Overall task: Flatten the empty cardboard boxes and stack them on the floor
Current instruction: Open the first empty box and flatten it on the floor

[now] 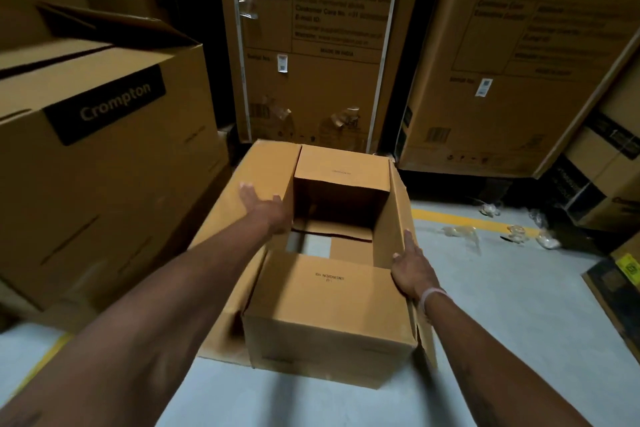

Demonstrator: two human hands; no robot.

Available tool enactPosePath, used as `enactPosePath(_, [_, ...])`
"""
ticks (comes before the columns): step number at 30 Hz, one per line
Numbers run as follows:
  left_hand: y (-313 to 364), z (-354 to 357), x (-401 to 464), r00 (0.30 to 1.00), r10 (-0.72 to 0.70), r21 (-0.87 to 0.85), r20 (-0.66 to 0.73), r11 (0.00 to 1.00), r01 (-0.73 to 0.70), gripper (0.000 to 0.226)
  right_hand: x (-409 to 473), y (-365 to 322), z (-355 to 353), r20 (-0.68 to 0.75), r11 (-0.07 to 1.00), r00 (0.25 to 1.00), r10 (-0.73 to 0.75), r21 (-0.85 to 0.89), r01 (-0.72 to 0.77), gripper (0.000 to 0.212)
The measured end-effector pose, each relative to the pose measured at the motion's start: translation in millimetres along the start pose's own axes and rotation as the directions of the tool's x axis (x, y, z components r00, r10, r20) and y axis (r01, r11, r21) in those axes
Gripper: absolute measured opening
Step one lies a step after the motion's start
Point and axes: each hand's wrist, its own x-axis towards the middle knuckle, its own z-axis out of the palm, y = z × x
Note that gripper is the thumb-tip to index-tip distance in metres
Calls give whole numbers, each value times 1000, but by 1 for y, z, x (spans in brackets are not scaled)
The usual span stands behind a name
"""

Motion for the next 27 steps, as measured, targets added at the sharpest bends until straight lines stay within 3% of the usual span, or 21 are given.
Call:
enactPosePath(3, [-3, 41, 10, 995, 101, -345, 4, 934, -94, 79, 7, 5, -9, 24, 1000, 1000, -6, 20, 5, 70])
enactPosePath(5, [-1, 51, 10, 987, 151, -409, -48, 899, -158, 78, 7, 7, -14, 85, 1000, 996, 27, -17, -26, 73])
enactPosePath(7, [-2, 54, 9, 975, 198, -398, -104, 890, -223, 81, 1, 3, -17, 44, 979, 999, 15, -205, -5, 74])
enactPosePath(9, [-10, 56, 11, 950, 276, -408, -148, 858, -313, 82, -7, -9, -17, -103, 909, 971, -215, -385, 161, 72])
enactPosePath(10, [-16, 58, 13, 934, 317, -428, -165, 830, -358, 81, -10, -19, -17, -103, 871, 940, -324, -421, 254, 68])
enactPosePath(12, [-27, 62, 14, 905, 387, -491, -177, 762, -422, 80, -13, -44, -20, 77, 837, 925, -372, -404, 370, 64])
enactPosePath(14, [-34, 60, 12, 896, 410, -558, -171, 709, -432, 75, -24, -73, -28, 294, 901, 923, -248, -280, 331, 74])
enactPosePath(18, [-44, 47, 8, 904, 412, -747, -118, 563, -354, 74, -42, -117, -69, 334, 957, 914, -229, -94, 274, 56])
enactPosePath(20, [-48, 40, 7, 912, 405, -826, -67, 491, -279, 77, -47, -127, -98, 480, 965, 843, -242, 26, 262, 41])
enactPosePath(22, [-48, 35, 11, 906, 421, -798, -47, 530, -288, 77, -60, -132, -117, 688, 955, 672, -273, 109, 277, 26])
enactPosePath(23, [-47, 35, 14, 898, 438, -769, -40, 561, -307, 78, -69, -133, -119, 774, 944, 575, -265, 88, 317, 29])
enactPosePath(25, [-41, 37, 18, 893, 450, -715, -22, 617, -328, 82, -86, -129, -103, 868, 901, 466, -170, -55, 431, 53])
enactPosePath(27, [-31, 46, 17, 907, 420, -621, -38, 701, -351, 88, -100, -110, -66, 863, 772, 502, -60, -278, 571, 101])
